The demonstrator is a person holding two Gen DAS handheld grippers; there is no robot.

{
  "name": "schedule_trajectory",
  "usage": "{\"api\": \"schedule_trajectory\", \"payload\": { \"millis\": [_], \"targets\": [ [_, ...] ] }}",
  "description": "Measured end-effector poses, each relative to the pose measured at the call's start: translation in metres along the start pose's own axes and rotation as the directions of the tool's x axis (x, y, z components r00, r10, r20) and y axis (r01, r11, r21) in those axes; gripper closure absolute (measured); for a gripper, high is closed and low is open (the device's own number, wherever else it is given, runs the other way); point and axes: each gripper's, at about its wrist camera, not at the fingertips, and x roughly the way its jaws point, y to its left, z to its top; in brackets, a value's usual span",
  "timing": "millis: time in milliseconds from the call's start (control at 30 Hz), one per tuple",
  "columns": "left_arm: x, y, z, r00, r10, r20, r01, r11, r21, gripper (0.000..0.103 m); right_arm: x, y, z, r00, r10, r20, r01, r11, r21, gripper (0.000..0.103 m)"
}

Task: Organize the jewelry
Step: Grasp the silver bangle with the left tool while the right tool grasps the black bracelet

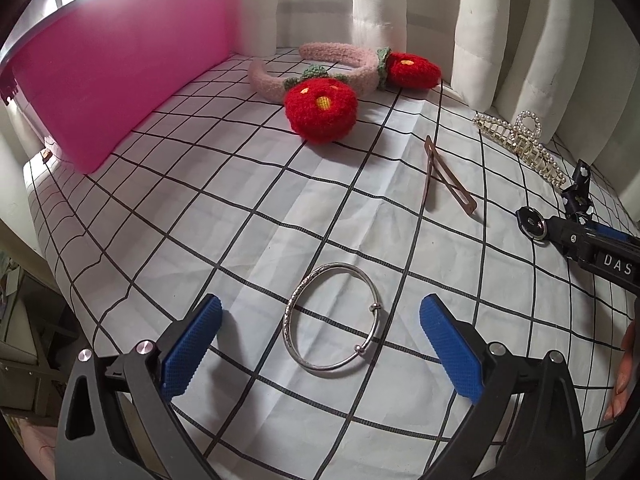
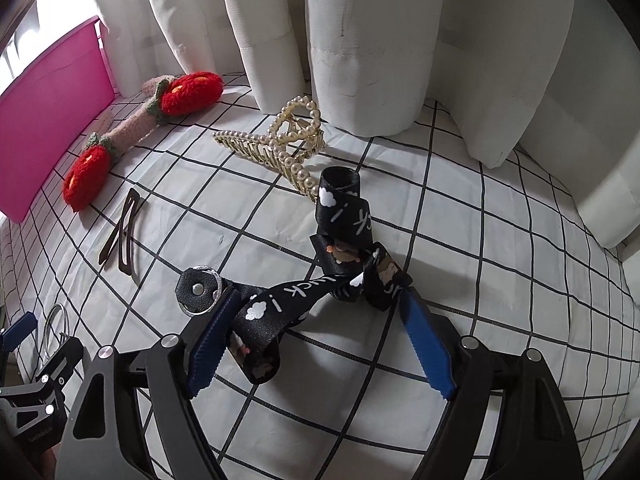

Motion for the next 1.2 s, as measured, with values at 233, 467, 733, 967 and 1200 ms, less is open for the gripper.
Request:
{"api": "schedule_trajectory", "payload": {
  "millis": [233, 467, 733, 967, 1200],
  "targets": [
    [-0.005, -0.007, -0.004, 1.000, 0.005, 0.023, -0.005, 1.000, 0.010, 0.019, -0.003, 0.000, -0.001, 1.000, 0.001, 0.001, -0.001, 1.000, 0.005, 0.026],
    [-0.011, -0.014, -0.007, 0.998, -0.025, 0.051, 0.022, 0.998, 0.053, 0.046, -0.004, 0.003, 0.000, 1.000, 0.008, 0.005, -0.008, 1.000, -0.002, 0.034],
    [-0.013, -0.010, -0.005, 0.997, -0.054, 0.046, 0.052, 0.997, 0.062, 0.060, -0.009, 0.007, 0.003, 1.000, 0.029, 0.012, -0.029, 0.999, -0.013, 0.081],
    [-0.012, -0.001, 0.000, 0.997, -0.065, 0.033, 0.064, 0.997, 0.043, 0.060, -0.016, 0.005, 0.002, 0.998, 0.052, 0.032, -0.052, 0.999, 0.005, 0.086],
    [-0.022, 0.010, 0.010, 0.996, -0.067, 0.061, 0.065, 0.997, 0.027, 0.060, -0.041, 0.006, -0.003, 0.994, 0.074, 0.077, -0.075, 0.997, 0.013, 0.086]
  ]
}}
